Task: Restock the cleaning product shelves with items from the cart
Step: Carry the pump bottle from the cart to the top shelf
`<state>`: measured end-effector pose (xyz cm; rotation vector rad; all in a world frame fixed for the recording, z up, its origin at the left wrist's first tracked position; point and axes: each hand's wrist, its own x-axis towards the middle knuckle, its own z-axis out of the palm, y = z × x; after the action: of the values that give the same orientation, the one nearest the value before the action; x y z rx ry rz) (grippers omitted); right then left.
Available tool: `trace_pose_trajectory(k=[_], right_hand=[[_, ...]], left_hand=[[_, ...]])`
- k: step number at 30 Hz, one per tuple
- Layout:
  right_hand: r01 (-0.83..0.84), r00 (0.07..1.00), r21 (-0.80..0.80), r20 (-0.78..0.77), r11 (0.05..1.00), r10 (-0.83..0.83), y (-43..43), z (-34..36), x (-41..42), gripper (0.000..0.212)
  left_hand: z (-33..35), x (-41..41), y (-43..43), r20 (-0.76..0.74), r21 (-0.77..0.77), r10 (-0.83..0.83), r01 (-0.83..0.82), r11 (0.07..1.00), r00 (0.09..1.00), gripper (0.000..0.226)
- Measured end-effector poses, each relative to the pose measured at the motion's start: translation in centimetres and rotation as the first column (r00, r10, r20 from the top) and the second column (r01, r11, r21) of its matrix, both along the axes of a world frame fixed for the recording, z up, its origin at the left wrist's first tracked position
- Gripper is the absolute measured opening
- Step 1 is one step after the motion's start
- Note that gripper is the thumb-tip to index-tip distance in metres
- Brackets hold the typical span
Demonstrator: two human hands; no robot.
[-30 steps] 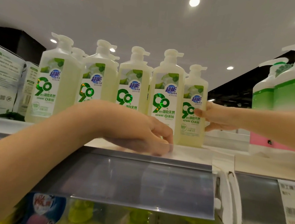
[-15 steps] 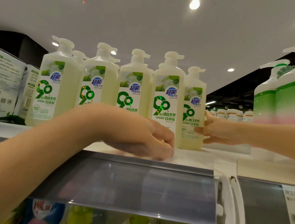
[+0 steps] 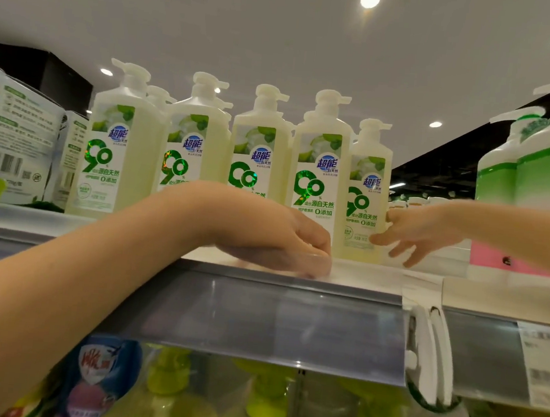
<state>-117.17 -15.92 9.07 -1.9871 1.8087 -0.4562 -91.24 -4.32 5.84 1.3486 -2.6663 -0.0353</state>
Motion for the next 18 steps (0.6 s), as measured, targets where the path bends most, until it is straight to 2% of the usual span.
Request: trace_pose_trajectory(k=[2, 4, 6, 8, 10, 11, 13, 15, 17, 18], right_hand=[[0.034, 0.982, 0.018, -0.189, 0.999, -0.03, 2.1, 1.1, 0.9, 0.065], [0.01, 0.966, -0.023, -0.26, 1.0, -0.015, 4.4, 1.3, 1.6, 0.058], [-0.069, 0.97, -0.107, -0.24, 0.992, 0.042, 6.9, 0.7, 2.0, 0.048], [-0.152, 0.98, -0.225, -0.164, 0.962, 0.117, 9.7, -0.1, 2.1, 0.039], [-0.208, 0.978, -0.339, -0.067, 0.917, 0.198, 13.1, -0.9, 2.4, 0.035], [-0.227, 0.971, -0.409, -0.024, 0.884, 0.238, 15.0, -1.3, 2.6, 0.035], [-0.24, 0.943, -0.579, 0.051, 0.779, 0.329, 19.1, -2.4, 3.3, 0.033], [-0.219, 0.884, -0.726, 0.135, 0.652, 0.447, 23.2, -4.1, 4.6, 0.029], [-0.195, 0.807, -0.796, 0.202, 0.573, 0.554, 27.0, -6.4, 6.5, 0.024], [-0.201, 0.773, -0.801, 0.224, 0.564, 0.594, 28.7, -7.7, 7.6, 0.022]], left_hand=[[-0.4, -0.1, 0.0, 0.019, -0.098, -0.02, 0.022, 0.995, 1.0, 0.021], [-0.3, -0.1, 0.0, -0.075, -0.226, -0.03, 0.013, 0.974, 0.997, 0.017], [-0.1, 0.0, 0.1, -0.233, -0.403, -0.075, -0.026, 0.915, 0.97, 0.013], [-0.1, 0.1, 1.0, -0.363, -0.614, -0.135, -0.128, 0.779, 0.922, 0.015], [-0.1, 0.5, 3.0, -0.414, -0.76, -0.222, -0.201, 0.618, 0.883, 0.016], [-0.1, 0.8, 4.2, -0.419, -0.792, -0.264, -0.207, 0.575, 0.869, 0.015], [-0.6, 1.5, 7.0, -0.433, -0.797, -0.322, -0.19, 0.573, 0.842, 0.012], [-1.9, 2.4, 10.0, -0.486, -0.749, -0.335, -0.186, 0.636, 0.807, 0.01], [-3.9, 3.8, 13.2, -0.544, -0.689, -0.333, -0.183, 0.701, 0.771, 0.011], [-5.1, 4.7, 14.9, -0.57, -0.659, -0.328, -0.181, 0.73, 0.753, 0.011]])
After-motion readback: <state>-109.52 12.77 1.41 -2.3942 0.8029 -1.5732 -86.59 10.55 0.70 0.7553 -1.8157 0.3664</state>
